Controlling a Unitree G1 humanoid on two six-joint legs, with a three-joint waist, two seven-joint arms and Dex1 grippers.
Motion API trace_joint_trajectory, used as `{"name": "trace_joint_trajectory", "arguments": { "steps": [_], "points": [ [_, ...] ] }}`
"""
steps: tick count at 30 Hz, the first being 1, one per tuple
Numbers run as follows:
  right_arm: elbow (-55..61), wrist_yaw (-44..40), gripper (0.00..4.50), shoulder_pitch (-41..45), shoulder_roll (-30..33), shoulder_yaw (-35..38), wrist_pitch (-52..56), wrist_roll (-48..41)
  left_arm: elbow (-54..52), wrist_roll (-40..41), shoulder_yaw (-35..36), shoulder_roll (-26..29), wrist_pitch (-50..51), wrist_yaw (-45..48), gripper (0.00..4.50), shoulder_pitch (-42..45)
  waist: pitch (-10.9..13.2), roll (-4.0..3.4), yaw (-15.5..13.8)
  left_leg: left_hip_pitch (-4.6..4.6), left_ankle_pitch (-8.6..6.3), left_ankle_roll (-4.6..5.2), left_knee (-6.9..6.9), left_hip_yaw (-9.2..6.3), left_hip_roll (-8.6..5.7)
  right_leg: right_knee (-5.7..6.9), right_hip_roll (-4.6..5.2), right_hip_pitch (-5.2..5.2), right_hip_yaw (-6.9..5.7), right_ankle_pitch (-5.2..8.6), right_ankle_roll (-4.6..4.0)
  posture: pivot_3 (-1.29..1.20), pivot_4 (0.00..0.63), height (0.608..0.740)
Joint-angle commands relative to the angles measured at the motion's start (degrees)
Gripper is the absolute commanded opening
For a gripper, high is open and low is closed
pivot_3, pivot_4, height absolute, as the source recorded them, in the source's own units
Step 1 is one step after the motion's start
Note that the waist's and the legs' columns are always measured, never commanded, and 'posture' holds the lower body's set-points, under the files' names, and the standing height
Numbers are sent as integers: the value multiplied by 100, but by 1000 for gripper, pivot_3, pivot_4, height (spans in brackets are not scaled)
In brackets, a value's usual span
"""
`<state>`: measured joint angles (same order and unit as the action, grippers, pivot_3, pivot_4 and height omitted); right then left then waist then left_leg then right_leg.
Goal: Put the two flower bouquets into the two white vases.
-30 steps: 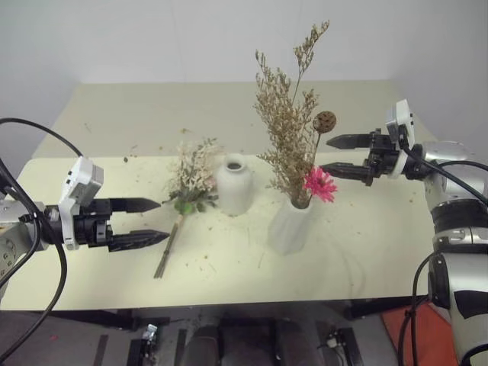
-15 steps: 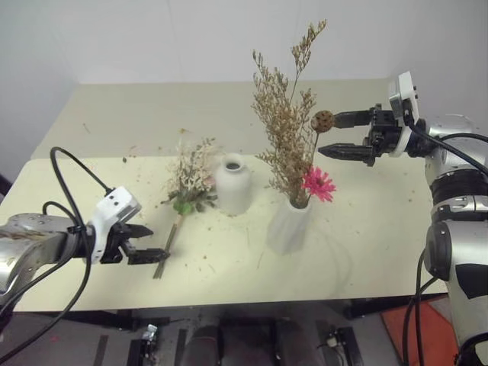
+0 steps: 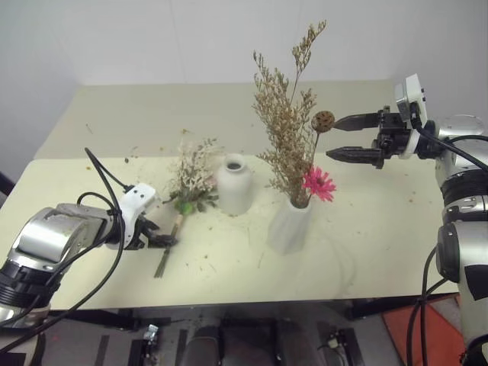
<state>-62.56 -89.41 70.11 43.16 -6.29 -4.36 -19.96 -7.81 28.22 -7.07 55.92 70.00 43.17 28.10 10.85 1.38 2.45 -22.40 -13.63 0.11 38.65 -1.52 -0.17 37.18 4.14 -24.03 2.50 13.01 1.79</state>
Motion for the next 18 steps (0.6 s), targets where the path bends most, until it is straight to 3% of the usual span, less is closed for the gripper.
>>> {"name": "trace_joint_trajectory", "arguments": {
  "steps": [1, 8, 18],
  "points": [
    [203, -309, 4500, 7, 180, -22, -116, -268, 214, -192, -90, -52, 35, -66, 2329, -13, 0, 0, 3, 0, 0, 0, 0, 0, 0, 0, 0, 0, 0, 0, 0, 0, 150, 740],
    [309, -309, 4500, -109, 260, -151, -92, -434, 326, -264, 275, -53, 100, -231, 104, -137, 0, 0, 22, -4, 0, 0, -2, -1, 2, 0, 4, -8, 3, 0, 0, 0, 150, 740],
    [370, -309, 4500, -253, 261, -164, -70, -558, 422, -19, 1818, -255, -37, -681, 18, 390, 1, 2, 8, -20, 0, 0, -3, -3, 5, 1, 9, -23, 0, -1, 0, 0, 150, 740]
  ]
}}
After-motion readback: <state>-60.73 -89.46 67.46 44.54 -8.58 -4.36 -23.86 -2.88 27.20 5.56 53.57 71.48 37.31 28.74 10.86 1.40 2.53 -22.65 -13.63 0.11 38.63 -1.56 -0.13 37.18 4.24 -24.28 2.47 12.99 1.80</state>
